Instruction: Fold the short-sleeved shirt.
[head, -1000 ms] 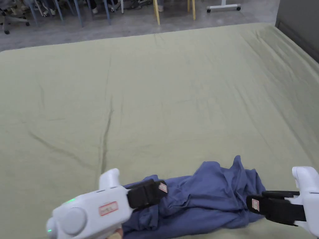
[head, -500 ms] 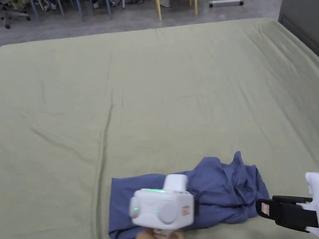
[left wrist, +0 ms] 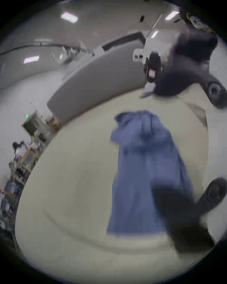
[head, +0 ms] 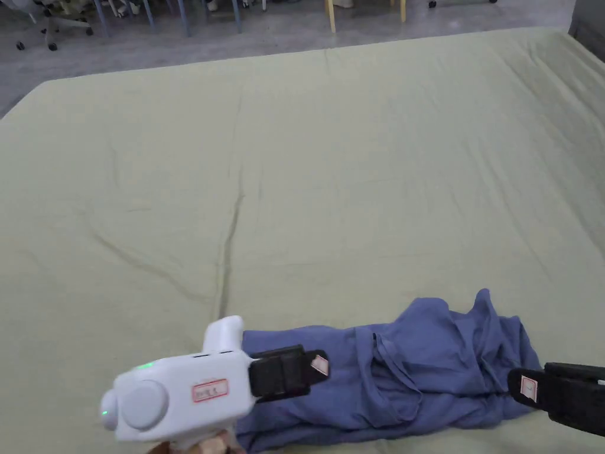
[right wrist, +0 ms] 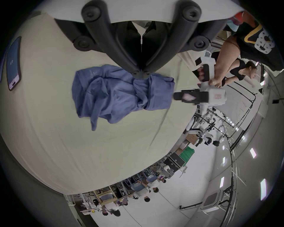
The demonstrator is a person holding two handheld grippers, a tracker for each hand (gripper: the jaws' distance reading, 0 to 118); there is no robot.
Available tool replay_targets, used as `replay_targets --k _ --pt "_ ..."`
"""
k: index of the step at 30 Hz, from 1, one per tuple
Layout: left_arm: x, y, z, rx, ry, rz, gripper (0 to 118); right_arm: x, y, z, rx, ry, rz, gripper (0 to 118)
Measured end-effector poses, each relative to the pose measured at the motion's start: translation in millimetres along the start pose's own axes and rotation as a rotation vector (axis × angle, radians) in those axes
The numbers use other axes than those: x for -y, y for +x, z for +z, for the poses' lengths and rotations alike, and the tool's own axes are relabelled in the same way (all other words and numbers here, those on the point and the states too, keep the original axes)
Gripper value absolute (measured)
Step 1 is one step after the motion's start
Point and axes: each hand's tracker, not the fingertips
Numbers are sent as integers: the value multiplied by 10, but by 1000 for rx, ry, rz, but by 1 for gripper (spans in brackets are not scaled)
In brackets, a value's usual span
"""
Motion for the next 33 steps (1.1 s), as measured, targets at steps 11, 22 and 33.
replay_targets --k 11,22,33 --pt "-63 -1034 -455 305 104 294 118 41 -30 -84 -178 -7 -72 2" --pt "444 -1424 -162 421 181 530 12 15 -133 -191 -176 -42 -42 2" --pt "14 -900 838 -34 191 460 12 21 -239 -238 -154 -62 11 2"
